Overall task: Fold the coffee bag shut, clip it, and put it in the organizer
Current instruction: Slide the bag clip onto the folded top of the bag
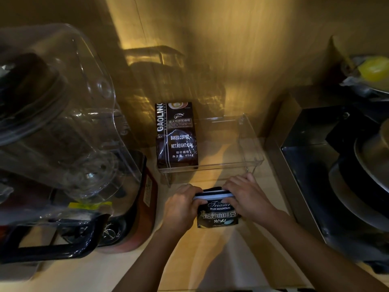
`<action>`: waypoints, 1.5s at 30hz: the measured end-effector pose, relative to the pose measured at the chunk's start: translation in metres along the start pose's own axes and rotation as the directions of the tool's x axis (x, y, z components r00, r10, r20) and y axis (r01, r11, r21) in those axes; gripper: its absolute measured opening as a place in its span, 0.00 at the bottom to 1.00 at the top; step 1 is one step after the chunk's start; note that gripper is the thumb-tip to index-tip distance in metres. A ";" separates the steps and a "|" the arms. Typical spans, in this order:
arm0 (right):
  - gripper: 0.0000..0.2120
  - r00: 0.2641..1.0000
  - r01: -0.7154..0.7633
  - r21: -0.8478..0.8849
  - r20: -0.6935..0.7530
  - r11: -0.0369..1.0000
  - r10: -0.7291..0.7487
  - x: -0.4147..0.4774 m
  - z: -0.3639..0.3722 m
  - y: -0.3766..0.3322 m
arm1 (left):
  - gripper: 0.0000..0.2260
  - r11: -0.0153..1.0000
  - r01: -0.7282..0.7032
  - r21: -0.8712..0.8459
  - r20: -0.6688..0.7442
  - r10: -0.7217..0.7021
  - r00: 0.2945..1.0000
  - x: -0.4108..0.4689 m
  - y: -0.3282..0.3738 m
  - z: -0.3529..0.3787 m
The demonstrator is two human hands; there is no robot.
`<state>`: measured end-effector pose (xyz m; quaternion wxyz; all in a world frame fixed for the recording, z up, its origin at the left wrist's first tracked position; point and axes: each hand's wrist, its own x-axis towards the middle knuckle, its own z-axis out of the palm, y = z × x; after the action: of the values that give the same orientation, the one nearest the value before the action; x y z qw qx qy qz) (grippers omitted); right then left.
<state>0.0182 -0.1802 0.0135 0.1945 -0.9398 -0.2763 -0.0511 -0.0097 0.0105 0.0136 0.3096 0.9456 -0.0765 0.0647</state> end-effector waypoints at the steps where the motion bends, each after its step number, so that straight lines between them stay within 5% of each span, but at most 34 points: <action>1: 0.10 1.000 -0.011 0.011 -0.008 1.000 0.011 0.001 0.001 -0.002 | 0.08 0.999 -0.013 0.029 -0.011 0.013 1.000 0.000 0.000 0.000; 8: 0.06 1.000 -0.013 -0.023 0.015 1.000 0.014 0.004 0.005 -0.010 | 0.08 0.954 -0.195 0.230 0.053 0.187 0.981 0.004 0.013 0.008; 16: 0.13 1.000 -0.019 -0.036 -0.025 0.999 0.019 0.002 0.005 -0.013 | 0.07 0.978 -0.141 0.151 0.046 0.135 0.990 0.007 0.020 0.015; 26: 0.08 0.994 0.048 -0.055 0.101 0.997 -0.042 0.006 0.005 -0.020 | 0.06 0.980 -0.194 0.054 0.052 0.191 0.980 0.002 0.020 0.017; 34: 0.07 0.995 -0.076 0.062 0.075 0.995 0.072 0.004 0.003 -0.018 | 0.07 0.995 0.035 -0.088 0.110 -0.025 0.994 0.003 -0.001 -0.001; 45: 0.12 0.992 -0.041 -0.028 0.118 0.999 0.044 0.010 0.007 -0.025 | 0.06 0.978 0.069 -0.197 0.021 -0.066 0.998 0.000 -0.005 0.004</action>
<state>0.0133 -0.1533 0.0172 0.1669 -0.9492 -0.2667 0.0055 -0.0088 0.0124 0.0078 0.4035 0.9126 -0.0524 0.0396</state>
